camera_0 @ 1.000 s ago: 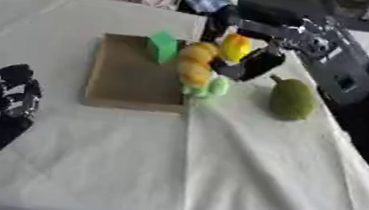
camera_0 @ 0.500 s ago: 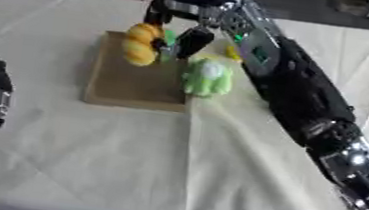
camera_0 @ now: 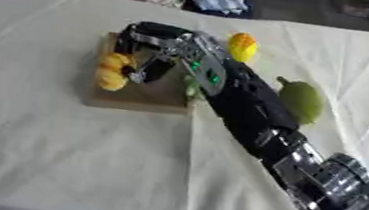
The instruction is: Pick up objects on the table and place them in the box.
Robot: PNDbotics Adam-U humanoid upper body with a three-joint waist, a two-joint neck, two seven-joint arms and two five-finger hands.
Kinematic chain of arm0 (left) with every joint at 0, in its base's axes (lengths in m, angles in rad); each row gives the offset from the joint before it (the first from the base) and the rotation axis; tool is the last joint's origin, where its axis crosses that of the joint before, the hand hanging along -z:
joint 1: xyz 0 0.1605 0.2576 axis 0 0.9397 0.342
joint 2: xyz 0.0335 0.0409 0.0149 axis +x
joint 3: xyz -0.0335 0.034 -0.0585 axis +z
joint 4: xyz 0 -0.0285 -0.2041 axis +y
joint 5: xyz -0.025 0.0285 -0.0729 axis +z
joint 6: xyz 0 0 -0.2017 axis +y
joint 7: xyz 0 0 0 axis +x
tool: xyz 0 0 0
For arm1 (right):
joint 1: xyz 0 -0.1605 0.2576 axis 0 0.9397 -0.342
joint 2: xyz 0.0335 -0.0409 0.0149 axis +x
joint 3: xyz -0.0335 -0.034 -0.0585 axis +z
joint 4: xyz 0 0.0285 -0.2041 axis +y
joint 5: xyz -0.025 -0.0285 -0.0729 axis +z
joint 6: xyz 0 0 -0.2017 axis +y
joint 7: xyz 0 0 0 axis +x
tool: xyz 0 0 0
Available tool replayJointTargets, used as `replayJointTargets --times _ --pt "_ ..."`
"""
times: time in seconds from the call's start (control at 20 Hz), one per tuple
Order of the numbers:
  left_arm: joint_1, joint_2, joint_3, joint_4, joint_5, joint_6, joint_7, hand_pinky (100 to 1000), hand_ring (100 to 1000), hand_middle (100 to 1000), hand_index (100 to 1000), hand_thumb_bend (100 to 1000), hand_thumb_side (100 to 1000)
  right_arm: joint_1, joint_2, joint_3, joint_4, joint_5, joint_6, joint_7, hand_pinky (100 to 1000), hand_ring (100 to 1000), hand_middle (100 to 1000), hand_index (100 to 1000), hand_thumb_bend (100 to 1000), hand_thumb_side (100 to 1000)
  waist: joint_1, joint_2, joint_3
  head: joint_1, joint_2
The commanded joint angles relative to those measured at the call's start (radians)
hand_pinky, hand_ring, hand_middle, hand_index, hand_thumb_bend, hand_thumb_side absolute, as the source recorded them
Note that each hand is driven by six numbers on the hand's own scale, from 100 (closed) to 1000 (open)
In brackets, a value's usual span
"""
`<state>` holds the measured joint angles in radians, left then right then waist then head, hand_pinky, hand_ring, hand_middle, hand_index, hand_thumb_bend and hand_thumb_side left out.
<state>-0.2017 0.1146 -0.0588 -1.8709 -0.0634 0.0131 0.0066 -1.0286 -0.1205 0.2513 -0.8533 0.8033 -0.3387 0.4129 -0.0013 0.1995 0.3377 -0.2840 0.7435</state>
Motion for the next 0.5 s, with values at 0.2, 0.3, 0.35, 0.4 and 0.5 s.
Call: replayJointTargets --times 0.2,0.3,0.35,0.4,0.5 --pt "-0.014 0.011 -0.005 -0.032 0.009 -0.003 -0.001 732 829 727 799 202 368 -0.019 0.009 -0.021 0.018 0.107 0.020 -0.103 737 721 677 629 100 120 0.008 0.002 0.010 -0.005 -0.013" --pt "-0.014 0.011 -0.005 -0.033 0.009 -0.002 -0.003 732 829 727 800 205 370 -0.016 0.013 -0.025 0.025 0.139 0.027 -0.133 739 724 682 679 100 174 0.008 0.003 0.011 -0.004 -0.012" --pt "-0.014 0.011 -0.005 -0.033 0.008 -0.002 -0.003 732 829 727 800 206 370 -0.014 0.016 -0.025 0.029 0.151 0.027 -0.146 739 725 684 693 100 197 0.008 0.003 0.010 -0.004 -0.012" --pt "-0.014 0.011 -0.005 -0.033 0.007 -0.002 -0.004 732 829 727 800 207 371 -0.013 0.018 -0.025 0.033 0.160 0.024 -0.154 740 727 686 711 100 240 0.008 0.003 0.009 -0.003 -0.012" --pt "-0.014 0.011 -0.005 -0.033 0.006 -0.002 -0.004 733 829 727 800 207 372 -0.010 0.023 -0.023 0.039 0.170 0.015 -0.159 745 733 694 745 100 305 0.008 0.003 0.008 -0.001 -0.012"
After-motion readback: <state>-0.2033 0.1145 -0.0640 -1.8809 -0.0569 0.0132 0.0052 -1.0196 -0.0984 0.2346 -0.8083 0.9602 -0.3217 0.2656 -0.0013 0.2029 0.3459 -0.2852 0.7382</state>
